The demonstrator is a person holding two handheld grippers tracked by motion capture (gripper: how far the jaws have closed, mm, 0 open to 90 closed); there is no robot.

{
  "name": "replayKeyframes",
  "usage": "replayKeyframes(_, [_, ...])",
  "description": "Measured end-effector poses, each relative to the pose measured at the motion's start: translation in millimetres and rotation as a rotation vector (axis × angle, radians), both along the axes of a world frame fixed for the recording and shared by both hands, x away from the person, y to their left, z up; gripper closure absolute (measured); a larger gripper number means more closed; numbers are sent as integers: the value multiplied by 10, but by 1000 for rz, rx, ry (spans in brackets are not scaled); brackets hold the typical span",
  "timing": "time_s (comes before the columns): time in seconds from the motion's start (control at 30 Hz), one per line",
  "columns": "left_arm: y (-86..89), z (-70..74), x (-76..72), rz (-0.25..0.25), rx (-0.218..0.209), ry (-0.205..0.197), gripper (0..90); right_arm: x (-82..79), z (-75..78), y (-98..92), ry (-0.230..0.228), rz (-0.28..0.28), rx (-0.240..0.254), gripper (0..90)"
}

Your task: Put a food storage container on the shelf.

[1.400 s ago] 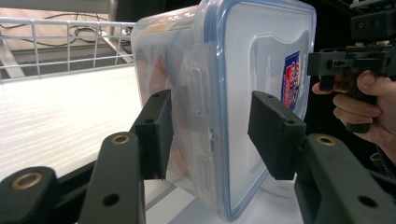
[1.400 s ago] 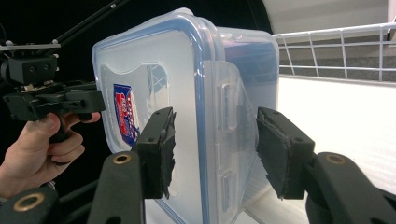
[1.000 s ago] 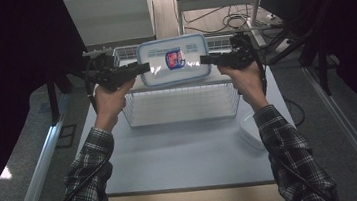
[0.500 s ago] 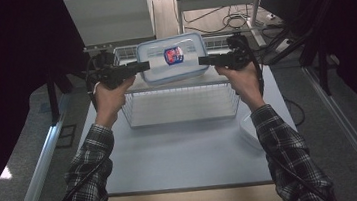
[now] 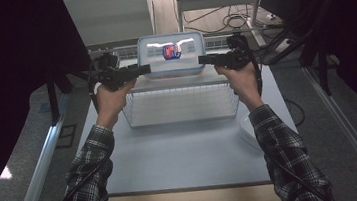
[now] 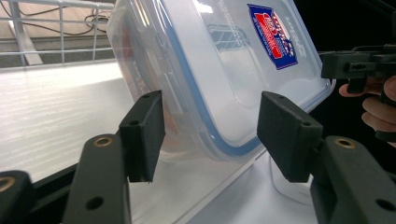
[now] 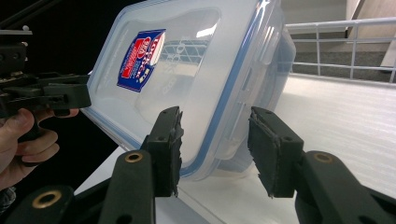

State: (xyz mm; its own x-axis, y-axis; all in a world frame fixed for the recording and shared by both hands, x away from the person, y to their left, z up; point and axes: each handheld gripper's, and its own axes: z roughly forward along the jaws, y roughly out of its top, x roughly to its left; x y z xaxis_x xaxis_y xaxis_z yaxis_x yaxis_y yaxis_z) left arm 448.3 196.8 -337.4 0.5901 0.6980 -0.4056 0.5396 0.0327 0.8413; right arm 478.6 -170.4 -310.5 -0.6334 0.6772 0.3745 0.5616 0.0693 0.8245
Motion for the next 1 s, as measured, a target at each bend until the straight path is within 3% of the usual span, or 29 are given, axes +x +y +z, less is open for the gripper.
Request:
replayKeyframes(0.2, [-1, -43, -5, -25, -25, 23, 326, -10, 20, -18, -4, -9, 5, 515])
replayKeyframes(0.27, [11, -64, -11, -38, -47, 26, 330, -13, 31, -33, -9, -10, 2, 523])
replayKeyframes(0.53, [40, -76, -74, -60, -53, 16, 371, -33, 33, -22, -35, -24, -16, 514])
replayKeyframes(0.6, [44, -71, -109, -76, -72, 5, 370, -41, 37, -21, -45, -26, -20, 514])
replayKeyframes(0.63, [31, -54, -140, -72, -48, -5, 366, -58, 46, -14, -58, -20, -24, 502])
replayKeyframes(0.73, [29, -41, -169, -70, -34, -17, 349, -80, 55, -11, -75, -24, -44, 487])
replayKeyframes(0.8, [41, -37, -217, -69, -10, -47, 326, -155, 72, -36, -120, -25, -78, 498])
replayKeyframes(0.83, [43, -38, -236, -62, 6, -56, 326, -155, 72, -36, -120, -25, -78, 498])
replayKeyframes(0.9, [51, -51, -269, -45, 50, -71, 302, -217, 71, -59, -141, -27, -95, 543])
replayKeyframes(1.0, [71, -85, -309, -34, 58, -83, 304, -339, 12, -66, -158, -39, -123, 686])
